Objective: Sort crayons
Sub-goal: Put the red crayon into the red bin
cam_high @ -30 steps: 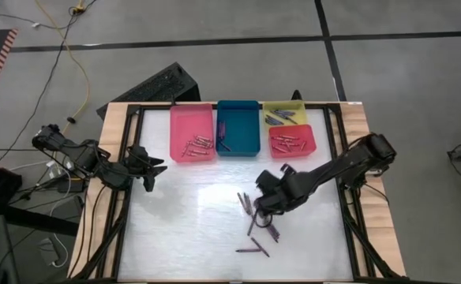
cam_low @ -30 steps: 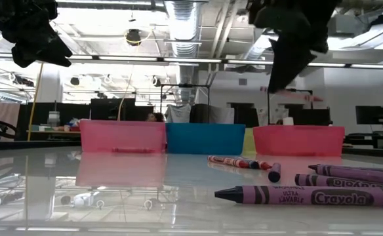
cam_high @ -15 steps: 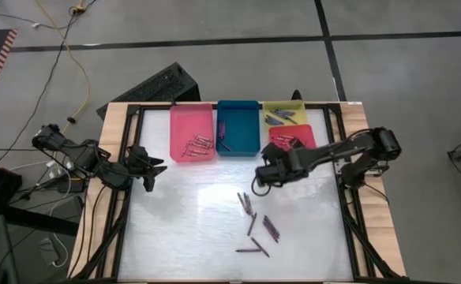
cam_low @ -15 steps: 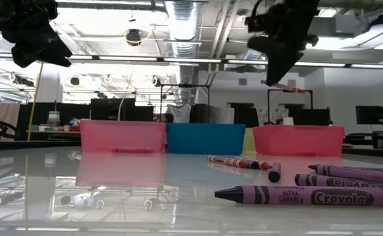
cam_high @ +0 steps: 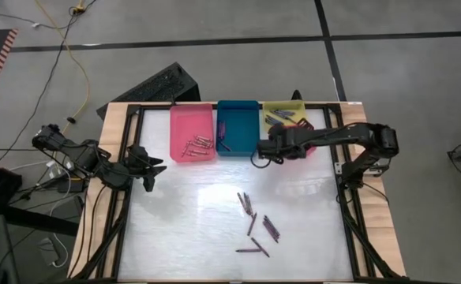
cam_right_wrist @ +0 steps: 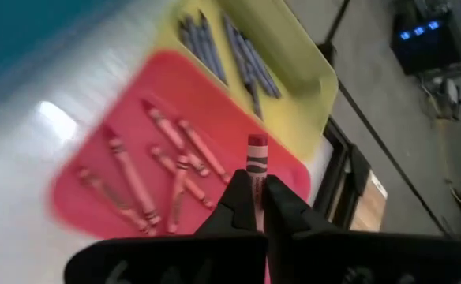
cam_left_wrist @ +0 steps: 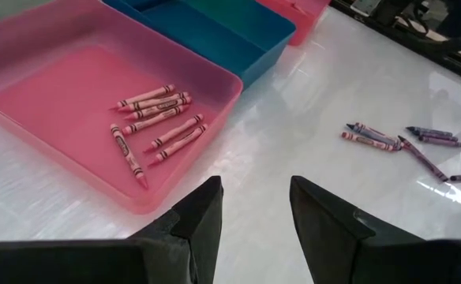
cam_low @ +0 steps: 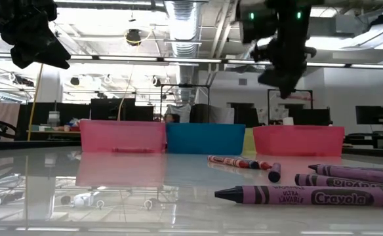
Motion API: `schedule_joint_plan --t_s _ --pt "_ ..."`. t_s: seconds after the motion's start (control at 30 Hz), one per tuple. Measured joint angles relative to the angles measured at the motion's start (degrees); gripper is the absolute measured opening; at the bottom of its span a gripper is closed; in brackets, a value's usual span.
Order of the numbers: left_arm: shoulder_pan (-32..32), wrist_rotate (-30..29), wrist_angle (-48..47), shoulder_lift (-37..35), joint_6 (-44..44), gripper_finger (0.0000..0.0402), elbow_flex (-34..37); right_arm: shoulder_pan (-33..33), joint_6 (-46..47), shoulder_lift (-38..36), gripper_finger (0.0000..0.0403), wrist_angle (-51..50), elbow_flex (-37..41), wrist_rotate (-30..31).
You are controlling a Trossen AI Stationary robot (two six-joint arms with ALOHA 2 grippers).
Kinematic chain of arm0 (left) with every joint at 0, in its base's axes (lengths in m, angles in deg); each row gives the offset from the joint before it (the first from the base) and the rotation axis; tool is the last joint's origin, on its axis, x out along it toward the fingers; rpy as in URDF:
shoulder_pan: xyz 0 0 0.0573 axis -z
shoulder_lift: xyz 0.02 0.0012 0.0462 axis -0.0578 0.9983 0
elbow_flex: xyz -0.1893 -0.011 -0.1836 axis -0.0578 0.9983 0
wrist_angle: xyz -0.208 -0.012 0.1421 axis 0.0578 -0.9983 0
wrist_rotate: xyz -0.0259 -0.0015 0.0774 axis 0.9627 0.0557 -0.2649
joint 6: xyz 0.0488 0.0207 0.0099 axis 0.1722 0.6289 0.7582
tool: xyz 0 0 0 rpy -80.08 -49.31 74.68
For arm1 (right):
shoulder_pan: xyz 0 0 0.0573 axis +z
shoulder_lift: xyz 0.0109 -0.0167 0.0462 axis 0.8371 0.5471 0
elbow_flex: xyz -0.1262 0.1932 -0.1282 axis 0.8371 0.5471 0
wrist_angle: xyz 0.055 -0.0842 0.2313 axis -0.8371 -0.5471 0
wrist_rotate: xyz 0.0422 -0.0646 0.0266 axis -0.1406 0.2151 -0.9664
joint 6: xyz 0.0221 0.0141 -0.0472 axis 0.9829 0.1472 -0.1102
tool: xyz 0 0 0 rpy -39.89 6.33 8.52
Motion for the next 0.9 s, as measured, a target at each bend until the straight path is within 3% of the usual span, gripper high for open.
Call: schedule_joint_plan --t_s 0.23,0.5,0.9 --pt "0.0 0.0 0.0 0.0 0.0 0.0139 0.0 -4.0 -0.3 0.0 0.0004 4.9 7.2 0.1" --pt "0.0 0.0 0.0 0.0 -0.3 0.0139 0.0 -7.5 -7.0 0.0 0.0004 19.1 13.4 -3.0" --pt "0.0 0.0 0.0 0.0 -0.4 0.0139 0.0 -11.5 -14.3 0.0 0.0004 32.3 15.0 -9.9"
